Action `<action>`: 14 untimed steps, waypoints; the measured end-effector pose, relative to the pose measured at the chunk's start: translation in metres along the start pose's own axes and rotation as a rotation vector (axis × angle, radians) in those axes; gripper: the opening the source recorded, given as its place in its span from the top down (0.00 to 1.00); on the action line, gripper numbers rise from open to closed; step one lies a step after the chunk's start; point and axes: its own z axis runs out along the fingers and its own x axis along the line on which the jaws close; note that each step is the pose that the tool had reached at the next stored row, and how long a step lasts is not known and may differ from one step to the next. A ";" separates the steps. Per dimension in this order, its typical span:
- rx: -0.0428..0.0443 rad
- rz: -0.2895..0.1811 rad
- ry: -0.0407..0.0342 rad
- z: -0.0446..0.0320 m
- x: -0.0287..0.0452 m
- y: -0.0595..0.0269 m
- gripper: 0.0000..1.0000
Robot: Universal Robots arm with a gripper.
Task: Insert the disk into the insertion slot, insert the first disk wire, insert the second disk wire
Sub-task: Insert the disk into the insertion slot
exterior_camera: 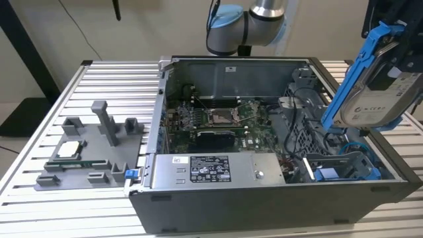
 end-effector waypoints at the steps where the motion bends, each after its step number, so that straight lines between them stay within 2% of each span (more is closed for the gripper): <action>1: 0.0000 0.000 0.0001 0.0017 -0.0001 -0.0001 1.00; 7: 0.0000 0.002 0.0003 0.0120 -0.0001 -0.0005 1.00; 14: 0.0000 0.003 0.0003 0.0199 -0.0001 -0.0008 1.00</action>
